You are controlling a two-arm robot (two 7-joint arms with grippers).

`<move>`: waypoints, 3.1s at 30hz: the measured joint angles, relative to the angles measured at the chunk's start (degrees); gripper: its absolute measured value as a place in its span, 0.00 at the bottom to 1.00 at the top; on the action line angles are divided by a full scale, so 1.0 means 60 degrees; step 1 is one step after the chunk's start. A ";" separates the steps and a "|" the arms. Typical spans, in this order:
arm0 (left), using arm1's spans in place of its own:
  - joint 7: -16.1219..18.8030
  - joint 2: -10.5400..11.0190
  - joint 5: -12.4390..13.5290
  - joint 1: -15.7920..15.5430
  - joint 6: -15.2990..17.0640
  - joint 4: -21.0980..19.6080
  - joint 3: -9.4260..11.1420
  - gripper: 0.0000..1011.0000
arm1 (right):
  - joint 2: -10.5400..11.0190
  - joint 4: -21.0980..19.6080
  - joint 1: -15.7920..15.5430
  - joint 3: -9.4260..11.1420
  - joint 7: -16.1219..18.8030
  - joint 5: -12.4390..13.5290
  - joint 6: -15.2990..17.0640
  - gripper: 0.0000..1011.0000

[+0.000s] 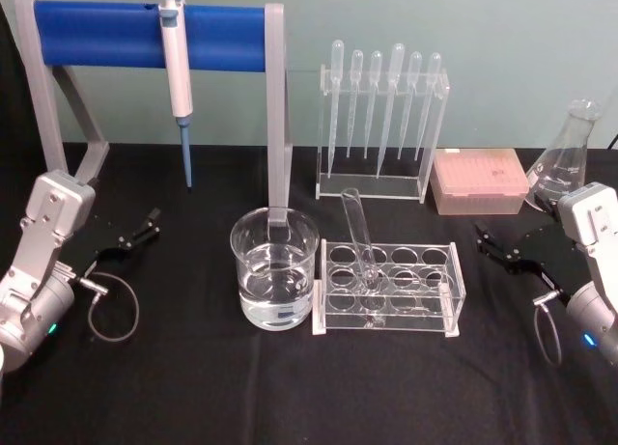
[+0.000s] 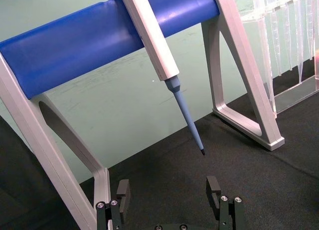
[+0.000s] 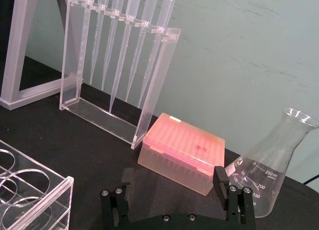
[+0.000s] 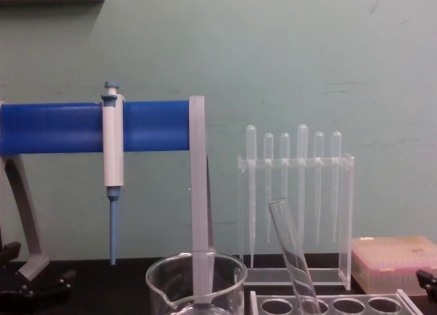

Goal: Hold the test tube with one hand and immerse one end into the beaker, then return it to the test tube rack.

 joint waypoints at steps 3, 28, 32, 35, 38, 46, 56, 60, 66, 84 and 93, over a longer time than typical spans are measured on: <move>0.0000 0.0000 0.0000 0.0000 0.0000 0.0000 0.0000 0.99 | 0.0000 0.0000 0.0000 0.0000 0.0000 0.0000 0.0000 0.99; 0.0000 0.0001 0.0000 0.0000 0.0000 0.0000 -0.0001 0.99 | 0.0914 -0.3505 -0.1753 0.0340 0.2437 0.1392 0.0361 0.99; 0.0000 0.0000 0.0000 0.0000 -0.0001 0.0000 -0.0001 0.99 | 0.0527 -0.3089 -0.1031 0.0053 0.3416 0.1846 0.0769 0.99; 0.0000 0.0000 0.0000 0.0000 -0.0001 0.0000 -0.0001 0.99 | 0.0244 -0.2689 -0.0433 -0.0126 0.3899 0.1938 0.1241 0.99; 0.0000 0.0000 0.0000 -0.0001 0.0000 0.0000 -0.0001 0.99 | 0.0049 -0.2345 0.0053 -0.0250 0.4225 0.1954 0.1663 0.99; 0.0000 0.0000 0.0000 0.0000 0.0000 0.0000 0.0000 0.99 | -0.0363 -0.1519 0.1173 -0.0544 0.5098 0.1999 0.2759 0.99; 0.0000 0.0000 0.0000 0.0000 0.0000 0.0000 0.0000 0.99 | -0.0513 -0.1267 0.1779 -0.0951 0.5370 0.1551 0.3355 0.87; 0.0000 0.0000 0.0000 0.0000 0.0000 0.0000 0.0000 0.99 | -0.0526 -0.1312 0.1830 -0.0979 0.5361 0.1423 0.3446 0.76; 0.0000 0.0000 0.0000 0.0000 0.0000 0.0000 0.0000 0.99 | -0.0524 -0.1450 0.1841 -0.0940 0.5314 0.1330 0.3504 0.62; 0.0000 0.0001 0.0000 0.0001 0.0000 0.0000 0.0000 0.99 | -0.0561 -0.1899 0.1446 -0.0350 0.5142 0.1710 0.3207 0.23; 0.0000 0.0000 0.0000 0.0000 0.0000 0.0000 0.0000 0.99 | -0.0511 -0.2890 0.0608 0.0565 0.4725 0.2527 0.2371 0.23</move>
